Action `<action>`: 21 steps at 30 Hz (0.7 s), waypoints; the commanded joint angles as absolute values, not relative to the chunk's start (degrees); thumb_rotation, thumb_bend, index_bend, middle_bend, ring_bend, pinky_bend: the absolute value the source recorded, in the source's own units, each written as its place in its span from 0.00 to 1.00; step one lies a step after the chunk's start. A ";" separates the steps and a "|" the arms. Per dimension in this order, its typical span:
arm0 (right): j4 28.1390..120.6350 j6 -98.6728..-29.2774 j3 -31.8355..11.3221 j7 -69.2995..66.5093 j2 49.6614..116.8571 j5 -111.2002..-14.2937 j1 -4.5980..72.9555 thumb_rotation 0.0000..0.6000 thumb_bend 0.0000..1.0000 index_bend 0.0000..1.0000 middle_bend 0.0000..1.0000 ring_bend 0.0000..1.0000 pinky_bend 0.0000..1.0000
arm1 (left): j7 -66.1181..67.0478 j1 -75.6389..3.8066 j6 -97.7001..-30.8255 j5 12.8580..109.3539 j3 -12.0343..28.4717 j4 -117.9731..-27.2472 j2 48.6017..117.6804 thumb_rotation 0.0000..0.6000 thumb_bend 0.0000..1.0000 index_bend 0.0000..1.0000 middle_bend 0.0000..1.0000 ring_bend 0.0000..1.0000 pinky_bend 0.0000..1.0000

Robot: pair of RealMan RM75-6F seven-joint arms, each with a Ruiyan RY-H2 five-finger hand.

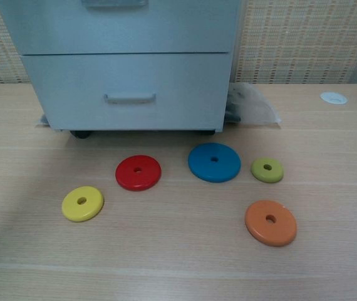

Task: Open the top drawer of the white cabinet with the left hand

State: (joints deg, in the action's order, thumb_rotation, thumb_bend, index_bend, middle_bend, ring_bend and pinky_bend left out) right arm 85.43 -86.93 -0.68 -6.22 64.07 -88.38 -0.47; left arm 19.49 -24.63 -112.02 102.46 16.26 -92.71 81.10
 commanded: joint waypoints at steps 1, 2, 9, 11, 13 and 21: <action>85.71 -86.87 -0.77 -5.95 64.04 -88.36 -0.37 1.00 0.16 0.17 0.30 0.21 0.23 | 18.12 -22.05 -113.90 101.18 15.73 -91.12 79.84 1.00 0.35 0.30 1.00 0.99 1.00; 85.90 -86.83 -0.80 -5.78 64.02 -88.38 -0.30 1.00 0.16 0.17 0.30 0.21 0.23 | 17.42 -21.30 -114.36 100.72 15.62 -90.53 79.72 1.00 0.35 0.30 0.99 0.97 1.00; 87.14 -86.49 -0.92 -4.46 63.63 -88.41 0.03 1.00 0.16 0.17 0.30 0.21 0.23 | 14.39 -17.32 -114.87 96.41 15.05 -86.96 79.13 1.00 0.35 0.42 0.90 0.86 1.00; 87.47 -86.46 -0.86 -4.20 63.54 -88.40 0.00 1.00 0.16 0.17 0.30 0.21 0.23 | 13.71 -15.91 -114.44 94.96 14.41 -86.33 78.70 1.00 0.35 0.47 0.88 0.83 1.00; 87.66 -86.34 -0.77 -4.08 63.52 -88.35 -0.01 1.00 0.16 0.17 0.30 0.21 0.23 | 13.59 -14.67 -113.59 93.86 13.44 -85.69 78.23 1.00 0.35 0.50 0.87 0.82 1.00; 87.87 -85.23 -0.33 -4.18 63.38 -88.58 0.39 1.00 0.17 0.17 0.30 0.21 0.23 | 16.50 -9.78 -99.95 86.68 4.62 -92.18 71.76 1.00 0.35 0.59 0.80 0.69 0.78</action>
State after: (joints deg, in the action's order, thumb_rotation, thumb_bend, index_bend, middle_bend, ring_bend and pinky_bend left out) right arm 87.90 -85.27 -0.37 -4.13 63.34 -88.53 0.35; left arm 14.57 -11.48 -105.42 89.49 8.35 -88.58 74.86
